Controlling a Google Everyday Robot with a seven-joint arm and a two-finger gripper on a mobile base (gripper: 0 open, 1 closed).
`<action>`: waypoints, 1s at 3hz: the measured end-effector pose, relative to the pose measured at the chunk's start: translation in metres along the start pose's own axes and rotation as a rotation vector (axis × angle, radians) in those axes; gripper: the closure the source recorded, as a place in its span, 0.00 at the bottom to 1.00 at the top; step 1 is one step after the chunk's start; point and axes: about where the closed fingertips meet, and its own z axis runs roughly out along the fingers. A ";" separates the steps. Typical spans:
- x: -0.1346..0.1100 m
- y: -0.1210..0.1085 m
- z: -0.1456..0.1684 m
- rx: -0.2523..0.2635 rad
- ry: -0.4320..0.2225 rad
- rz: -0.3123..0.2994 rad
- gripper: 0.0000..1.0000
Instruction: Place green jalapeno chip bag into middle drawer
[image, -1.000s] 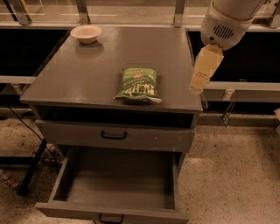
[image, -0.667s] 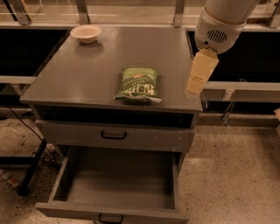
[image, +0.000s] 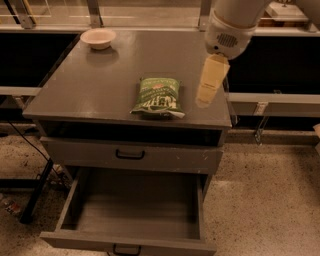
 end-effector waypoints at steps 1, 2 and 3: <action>-0.054 -0.025 0.029 -0.022 0.019 -0.071 0.00; -0.057 -0.027 0.030 -0.008 0.004 -0.070 0.00; -0.059 -0.020 0.034 0.028 0.111 -0.037 0.00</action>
Offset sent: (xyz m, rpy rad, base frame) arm 0.0512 0.0530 -0.0208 -0.0634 0.0776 0.0972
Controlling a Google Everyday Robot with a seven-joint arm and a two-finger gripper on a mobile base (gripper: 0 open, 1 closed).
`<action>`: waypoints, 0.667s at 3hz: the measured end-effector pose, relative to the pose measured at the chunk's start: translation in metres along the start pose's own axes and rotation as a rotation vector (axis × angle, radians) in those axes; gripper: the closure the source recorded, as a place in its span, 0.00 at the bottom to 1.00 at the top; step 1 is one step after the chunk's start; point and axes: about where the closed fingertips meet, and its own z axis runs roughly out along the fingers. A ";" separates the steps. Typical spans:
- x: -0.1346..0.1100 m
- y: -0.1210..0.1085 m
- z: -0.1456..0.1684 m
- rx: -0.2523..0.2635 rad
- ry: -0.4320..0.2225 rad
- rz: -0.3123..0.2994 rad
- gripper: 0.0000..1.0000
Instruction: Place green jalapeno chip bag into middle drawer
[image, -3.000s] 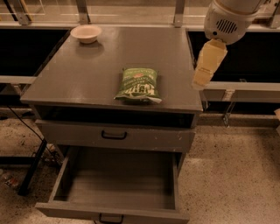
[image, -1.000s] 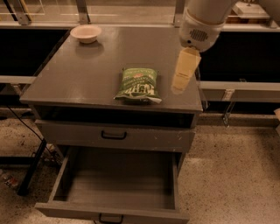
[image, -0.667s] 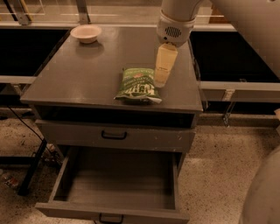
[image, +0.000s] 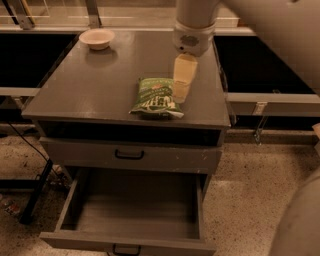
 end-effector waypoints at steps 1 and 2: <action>-0.005 -0.012 0.012 0.124 0.198 0.139 0.00; -0.013 -0.025 0.011 0.170 0.148 0.158 0.00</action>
Offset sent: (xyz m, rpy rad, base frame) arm 0.0083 0.0006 -0.0097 -0.1597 -0.0216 -0.1312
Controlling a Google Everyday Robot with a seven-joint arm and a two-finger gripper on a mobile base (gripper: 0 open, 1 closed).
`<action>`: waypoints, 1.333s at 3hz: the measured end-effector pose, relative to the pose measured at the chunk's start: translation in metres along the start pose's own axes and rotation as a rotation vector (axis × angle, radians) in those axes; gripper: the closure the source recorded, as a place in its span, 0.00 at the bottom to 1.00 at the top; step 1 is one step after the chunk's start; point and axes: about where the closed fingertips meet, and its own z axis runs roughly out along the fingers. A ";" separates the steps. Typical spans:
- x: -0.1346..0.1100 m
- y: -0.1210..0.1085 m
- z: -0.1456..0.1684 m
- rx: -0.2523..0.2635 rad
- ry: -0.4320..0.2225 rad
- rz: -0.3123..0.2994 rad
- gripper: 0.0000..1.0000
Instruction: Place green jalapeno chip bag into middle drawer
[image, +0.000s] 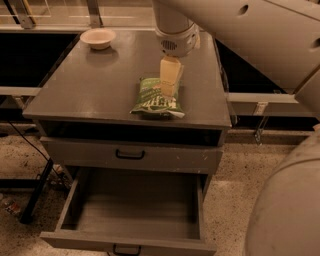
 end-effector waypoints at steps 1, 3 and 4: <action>0.000 0.000 0.000 0.000 0.000 -0.001 0.00; -0.027 0.021 0.022 -0.040 0.004 -0.096 0.00; -0.036 0.029 0.037 -0.062 0.024 -0.133 0.00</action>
Offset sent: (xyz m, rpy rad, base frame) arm -0.0084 0.0300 -0.0359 -0.0373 0.1058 0.1087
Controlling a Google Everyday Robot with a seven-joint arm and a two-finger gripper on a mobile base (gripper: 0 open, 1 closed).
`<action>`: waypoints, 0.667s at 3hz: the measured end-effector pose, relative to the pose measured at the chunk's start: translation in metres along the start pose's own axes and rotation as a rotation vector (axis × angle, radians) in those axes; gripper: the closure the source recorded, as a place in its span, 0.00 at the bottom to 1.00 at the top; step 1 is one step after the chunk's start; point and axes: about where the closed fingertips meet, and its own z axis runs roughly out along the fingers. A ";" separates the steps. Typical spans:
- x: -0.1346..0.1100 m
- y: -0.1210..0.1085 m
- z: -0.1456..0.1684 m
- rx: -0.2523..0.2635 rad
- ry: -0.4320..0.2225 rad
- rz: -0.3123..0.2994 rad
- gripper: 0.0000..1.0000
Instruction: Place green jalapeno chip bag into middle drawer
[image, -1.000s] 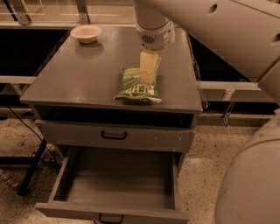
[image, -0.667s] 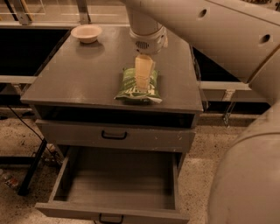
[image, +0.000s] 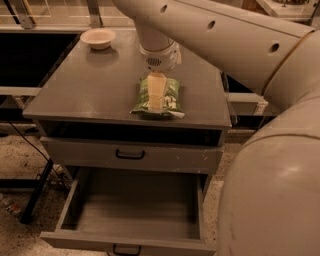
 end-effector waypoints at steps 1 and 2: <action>0.004 0.008 0.015 -0.024 0.025 -0.031 0.00; 0.018 0.013 0.021 -0.016 0.034 -0.019 0.00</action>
Offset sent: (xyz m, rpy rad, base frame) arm -0.0246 -0.0211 -0.0250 -0.0597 0.0938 0.0276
